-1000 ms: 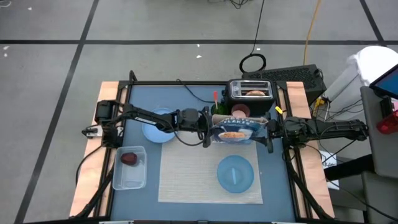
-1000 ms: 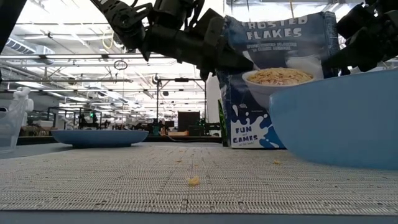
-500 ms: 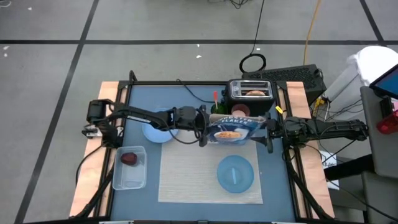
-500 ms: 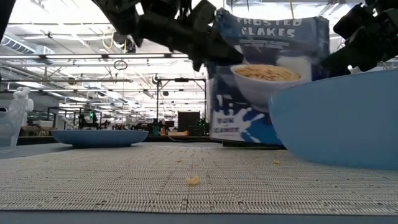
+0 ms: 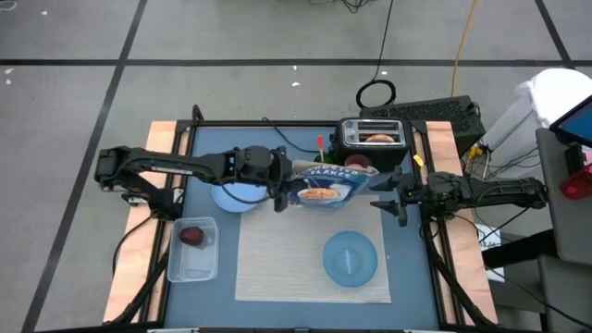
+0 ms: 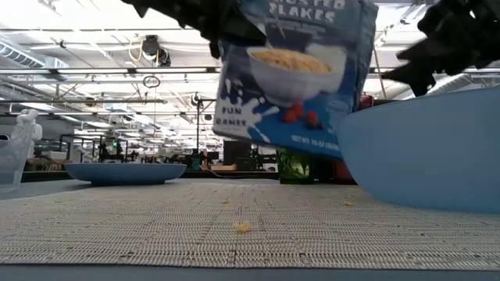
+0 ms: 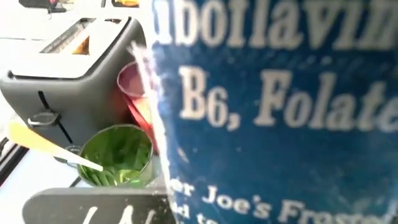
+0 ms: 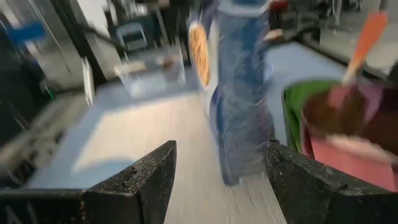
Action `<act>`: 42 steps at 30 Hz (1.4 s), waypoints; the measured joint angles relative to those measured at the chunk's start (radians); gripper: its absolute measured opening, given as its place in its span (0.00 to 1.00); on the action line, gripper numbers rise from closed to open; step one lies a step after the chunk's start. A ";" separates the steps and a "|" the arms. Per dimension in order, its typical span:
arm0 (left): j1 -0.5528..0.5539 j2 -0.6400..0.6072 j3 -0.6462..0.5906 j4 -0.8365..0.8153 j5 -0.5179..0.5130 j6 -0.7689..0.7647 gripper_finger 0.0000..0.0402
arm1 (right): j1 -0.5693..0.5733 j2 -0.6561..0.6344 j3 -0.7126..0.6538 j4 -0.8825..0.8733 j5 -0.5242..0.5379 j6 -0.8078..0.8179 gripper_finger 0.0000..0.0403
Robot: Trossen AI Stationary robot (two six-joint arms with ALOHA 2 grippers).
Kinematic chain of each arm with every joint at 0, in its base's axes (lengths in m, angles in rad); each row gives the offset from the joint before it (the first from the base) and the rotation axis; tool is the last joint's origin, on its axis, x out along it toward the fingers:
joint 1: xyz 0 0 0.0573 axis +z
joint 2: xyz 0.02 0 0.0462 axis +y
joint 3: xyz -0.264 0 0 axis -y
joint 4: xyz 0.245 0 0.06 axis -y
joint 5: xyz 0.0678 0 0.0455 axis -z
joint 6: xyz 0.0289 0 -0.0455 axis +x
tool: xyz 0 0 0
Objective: Arrange a breakfast setting
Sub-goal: Pour the cereal into the blue bowl
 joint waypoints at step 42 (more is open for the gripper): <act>-0.051 -0.200 0.002 -0.195 0.013 -0.034 0.16 | 0.000 0.926 0.005 1.331 0.053 -0.023 0.58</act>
